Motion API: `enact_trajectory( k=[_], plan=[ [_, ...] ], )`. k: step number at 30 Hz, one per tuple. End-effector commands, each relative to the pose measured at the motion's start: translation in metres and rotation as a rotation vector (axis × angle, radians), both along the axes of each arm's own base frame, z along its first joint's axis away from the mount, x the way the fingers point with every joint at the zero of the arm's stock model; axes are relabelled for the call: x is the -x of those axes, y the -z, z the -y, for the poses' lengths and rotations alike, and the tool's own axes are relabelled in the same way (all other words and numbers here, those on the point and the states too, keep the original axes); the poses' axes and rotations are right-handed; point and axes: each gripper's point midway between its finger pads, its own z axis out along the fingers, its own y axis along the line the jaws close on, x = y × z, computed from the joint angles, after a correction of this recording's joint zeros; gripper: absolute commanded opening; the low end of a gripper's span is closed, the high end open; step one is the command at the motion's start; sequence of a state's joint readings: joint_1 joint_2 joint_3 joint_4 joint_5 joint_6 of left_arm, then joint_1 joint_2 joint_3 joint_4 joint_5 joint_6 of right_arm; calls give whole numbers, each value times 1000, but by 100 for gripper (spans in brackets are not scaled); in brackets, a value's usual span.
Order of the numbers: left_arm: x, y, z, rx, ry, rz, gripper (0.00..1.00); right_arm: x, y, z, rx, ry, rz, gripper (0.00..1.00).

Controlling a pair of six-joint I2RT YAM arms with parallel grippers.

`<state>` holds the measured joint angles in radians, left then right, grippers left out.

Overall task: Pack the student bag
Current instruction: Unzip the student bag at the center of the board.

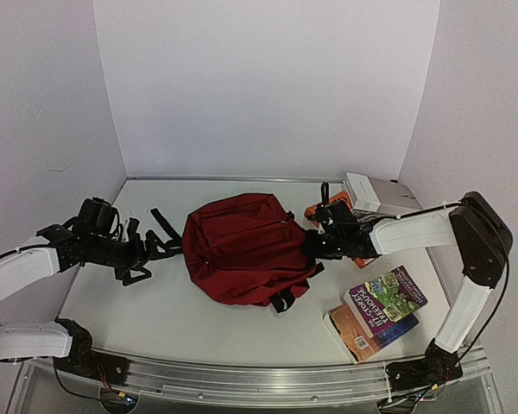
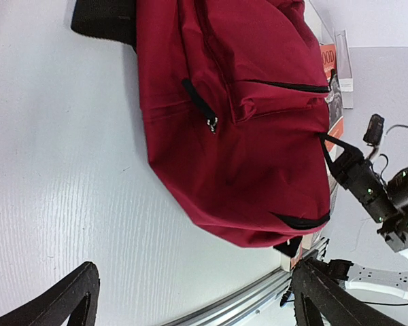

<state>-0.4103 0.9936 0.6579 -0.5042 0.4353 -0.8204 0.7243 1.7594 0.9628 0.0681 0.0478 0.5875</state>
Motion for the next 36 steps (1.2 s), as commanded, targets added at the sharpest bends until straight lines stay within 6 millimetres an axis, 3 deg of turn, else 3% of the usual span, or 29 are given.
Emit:
enact_trajectory(
  k=[1,2,4,8,11,18,22,27,31,36],
  plan=[
    [-2,-15,3,80,-28,51,98,-37,-39,-7,52,-48,94,61],
    [-1,-14,3,85,-31,50,98,-37,-51,-16,15,-74,95,73],
    [1,-10,3,95,-37,46,99,-29,-79,-34,-74,-132,112,83],
    [1,-1,6,125,-40,25,99,-4,-121,-72,-100,-244,208,87],
    [-2,6,9,140,-44,12,99,23,-127,-104,-88,-358,223,85],
    [-13,11,17,163,-45,11,99,94,-87,-165,-9,-612,165,72],
    [-17,15,19,166,-41,4,99,118,-60,-178,14,-675,117,61],
    [-20,25,23,169,-31,-17,99,131,-24,-176,81,-694,76,53],
    [-25,31,26,168,-30,-28,99,144,-6,-173,107,-723,52,42],
    [-34,39,29,167,-37,-33,99,165,19,-168,125,-770,9,23]
  ],
)
